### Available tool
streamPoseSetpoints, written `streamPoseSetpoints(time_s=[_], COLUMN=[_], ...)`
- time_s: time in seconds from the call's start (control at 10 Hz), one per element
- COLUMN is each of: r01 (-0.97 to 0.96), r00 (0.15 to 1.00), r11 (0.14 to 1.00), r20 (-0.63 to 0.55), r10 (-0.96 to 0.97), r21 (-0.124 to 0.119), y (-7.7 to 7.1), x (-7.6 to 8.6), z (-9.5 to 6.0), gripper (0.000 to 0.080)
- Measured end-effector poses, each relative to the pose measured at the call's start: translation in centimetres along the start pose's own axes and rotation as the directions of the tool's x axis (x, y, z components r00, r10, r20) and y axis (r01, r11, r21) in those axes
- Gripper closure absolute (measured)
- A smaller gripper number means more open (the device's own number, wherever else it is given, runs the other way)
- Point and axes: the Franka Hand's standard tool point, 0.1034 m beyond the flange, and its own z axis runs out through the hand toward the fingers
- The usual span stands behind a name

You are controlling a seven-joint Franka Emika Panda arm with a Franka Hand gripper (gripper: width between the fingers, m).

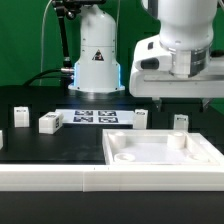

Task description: Assemble one leg

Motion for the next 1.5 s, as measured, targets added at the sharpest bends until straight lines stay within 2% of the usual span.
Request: streamPoseSetpoints(time_s=[0.3,0.6,0.9,1.4,1.5], r01=[-0.003,-0.013,-0.013,0.0,-0.001], r00=[0.988,0.956,0.954,0.954,0.954], r11=[1.0,0.999,0.999,0.998,0.998], r20=[0.151,0.292,0.297,0.299,0.299], r10=[0.007,0.026,0.028,0.019,0.019], r21=[-0.021,-0.046,-0.052,-0.061,-0.061], y=[-0.3,0.6,0.6,0.2,0.2], x=[0.0,-0.2,-0.3,-0.8,-0.8], z=[1.6,4.0,5.5,6.2,6.2], gripper=[0.0151,0.0151,0.0151,0.0151,0.026])
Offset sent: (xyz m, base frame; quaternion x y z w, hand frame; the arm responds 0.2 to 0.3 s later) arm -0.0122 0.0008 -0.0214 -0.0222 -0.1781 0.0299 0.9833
